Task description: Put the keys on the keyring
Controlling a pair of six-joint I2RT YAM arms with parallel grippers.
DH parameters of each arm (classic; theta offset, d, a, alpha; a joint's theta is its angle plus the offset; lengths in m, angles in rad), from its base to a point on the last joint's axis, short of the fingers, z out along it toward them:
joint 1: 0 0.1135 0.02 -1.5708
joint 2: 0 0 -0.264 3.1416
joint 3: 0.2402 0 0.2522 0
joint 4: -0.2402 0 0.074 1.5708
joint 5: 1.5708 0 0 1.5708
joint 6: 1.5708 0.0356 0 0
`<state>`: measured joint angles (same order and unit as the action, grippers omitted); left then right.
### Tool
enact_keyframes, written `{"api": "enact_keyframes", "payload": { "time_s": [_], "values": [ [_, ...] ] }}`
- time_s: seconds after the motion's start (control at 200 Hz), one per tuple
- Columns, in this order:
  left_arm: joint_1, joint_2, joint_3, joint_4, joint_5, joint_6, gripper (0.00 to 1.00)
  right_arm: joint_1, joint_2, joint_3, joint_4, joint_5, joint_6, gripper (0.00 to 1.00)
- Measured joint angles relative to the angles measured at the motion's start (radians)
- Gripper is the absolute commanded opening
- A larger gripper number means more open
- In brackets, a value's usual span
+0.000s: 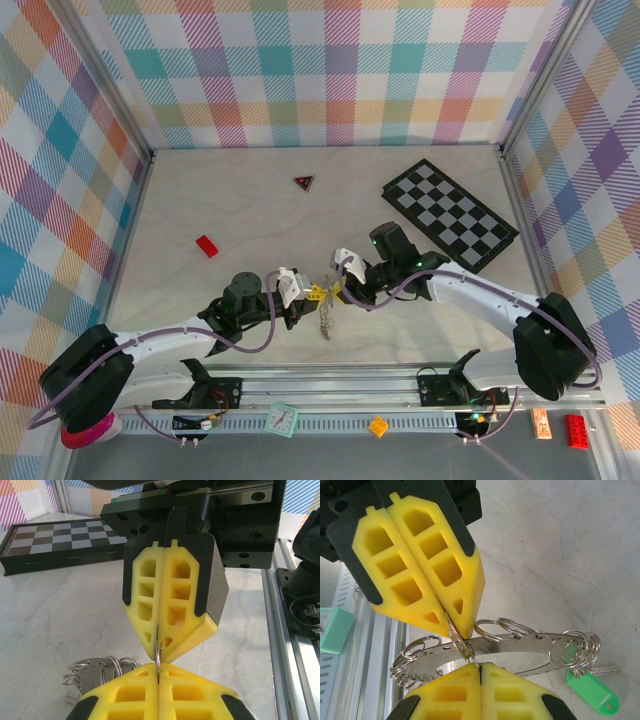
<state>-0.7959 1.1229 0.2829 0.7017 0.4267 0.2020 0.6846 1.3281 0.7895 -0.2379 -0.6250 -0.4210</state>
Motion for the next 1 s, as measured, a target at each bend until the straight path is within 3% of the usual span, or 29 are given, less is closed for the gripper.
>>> {"api": "enact_keyframes", "payload": {
  "time_s": [0.045, 0.09, 0.455, 0.645, 0.815, 0.89, 1.0],
  "values": [
    [0.000, 0.000, 0.000, 0.004, 0.000, 0.000, 0.00, 0.000, -0.008, -0.010, 0.012, -0.002, 0.008, 0.20],
    [0.000, 0.000, 0.000, 0.010, 0.003, 0.000, 0.00, 0.000, -0.021, -0.023, 0.026, 0.000, 0.009, 0.25],
    [0.000, 0.022, -0.014, 0.106, 0.028, -0.027, 0.00, 0.000, -0.095, -0.102, 0.164, -0.021, 0.045, 0.27],
    [0.000, 0.042, -0.019, 0.146, 0.037, -0.046, 0.00, 0.000, -0.095, -0.107, 0.206, -0.043, 0.064, 0.21],
    [0.000, 0.050, -0.019, 0.171, 0.036, -0.057, 0.00, -0.002, -0.095, -0.108, 0.223, -0.066, 0.070, 0.00],
    [0.001, 0.055, -0.020, 0.175, 0.036, -0.060, 0.00, -0.005, -0.095, -0.108, 0.221, -0.069, 0.073, 0.00],
    [0.001, 0.055, -0.021, 0.175, 0.031, -0.067, 0.15, -0.005, -0.095, -0.108, 0.215, -0.068, 0.068, 0.00]
  ]
}}
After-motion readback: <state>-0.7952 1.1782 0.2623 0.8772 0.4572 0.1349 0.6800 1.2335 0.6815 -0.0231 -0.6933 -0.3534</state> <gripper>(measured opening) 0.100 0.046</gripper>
